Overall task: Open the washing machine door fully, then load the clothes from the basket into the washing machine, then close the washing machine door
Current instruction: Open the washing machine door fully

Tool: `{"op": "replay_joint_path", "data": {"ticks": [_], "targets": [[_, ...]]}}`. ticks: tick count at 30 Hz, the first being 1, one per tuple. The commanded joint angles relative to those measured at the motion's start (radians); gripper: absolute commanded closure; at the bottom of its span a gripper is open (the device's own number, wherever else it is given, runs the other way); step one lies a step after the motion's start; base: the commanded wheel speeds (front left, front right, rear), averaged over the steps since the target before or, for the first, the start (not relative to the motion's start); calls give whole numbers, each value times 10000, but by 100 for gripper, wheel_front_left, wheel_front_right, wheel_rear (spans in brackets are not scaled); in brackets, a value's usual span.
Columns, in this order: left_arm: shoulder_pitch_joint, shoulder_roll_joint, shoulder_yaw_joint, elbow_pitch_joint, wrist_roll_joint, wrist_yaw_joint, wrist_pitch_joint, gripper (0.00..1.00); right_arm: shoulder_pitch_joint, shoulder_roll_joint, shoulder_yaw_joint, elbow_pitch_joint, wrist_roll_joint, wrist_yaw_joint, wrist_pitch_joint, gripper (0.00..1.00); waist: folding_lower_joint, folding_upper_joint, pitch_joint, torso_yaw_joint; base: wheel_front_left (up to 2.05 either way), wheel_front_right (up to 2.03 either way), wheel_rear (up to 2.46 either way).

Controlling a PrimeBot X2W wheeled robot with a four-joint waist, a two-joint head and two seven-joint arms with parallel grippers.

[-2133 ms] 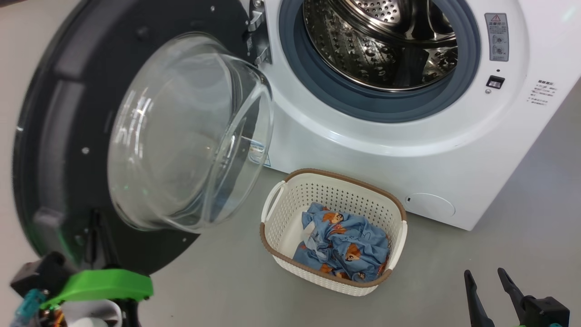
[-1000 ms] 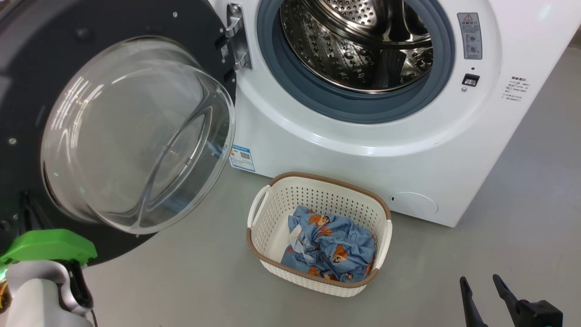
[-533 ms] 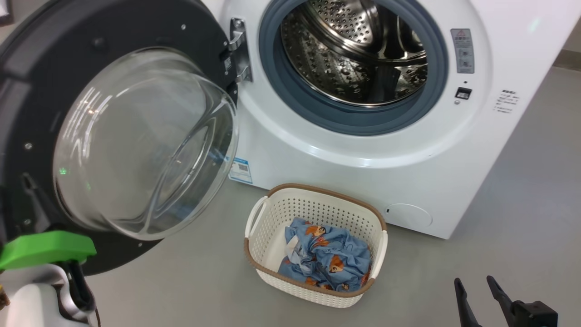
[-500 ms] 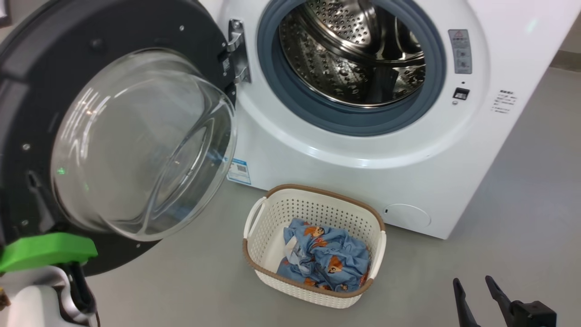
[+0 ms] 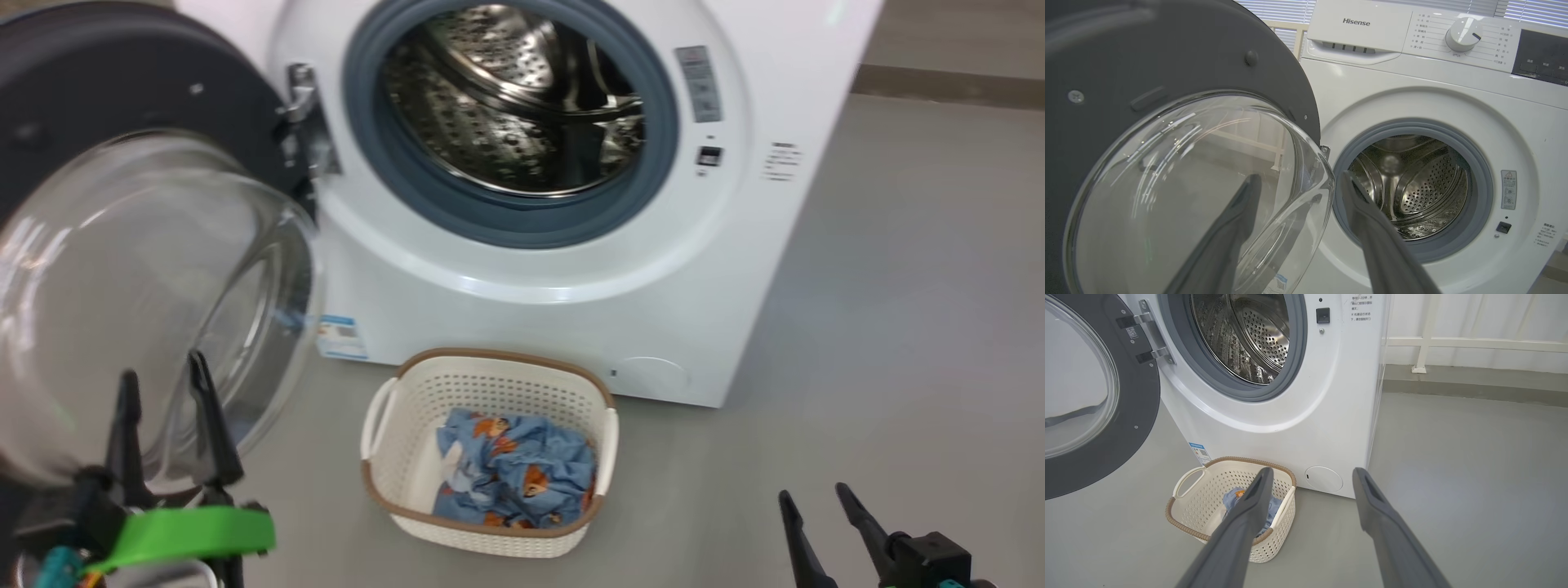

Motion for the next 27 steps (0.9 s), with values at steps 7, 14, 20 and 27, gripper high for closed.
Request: {"op": "replay_joint_path", "data": {"ticks": [7,14,20,27], "targets": [[551,210,28,728,358,-701,-51,0,-380,-108,567,-446,70,-11,-122,0,0,-1,12,-1625,0,0,0],[1034,208,-33,1416,490,-951,-51,0,-294,-108,613,-486,-24,-11,-122,0,0,-1,32,-2234,0,0,0],[1061,208,-41,2025,449,-924,-51,0,-287,-108,622,-515,-36,-11,-122,0,0,-1,65,-2349,0,0,0],[1083,207,-73,2283,584,-933,-51,0,-255,-108,411,-532,-46,-11,-122,0,0,-1,110,-2099,0,0,0]]}}
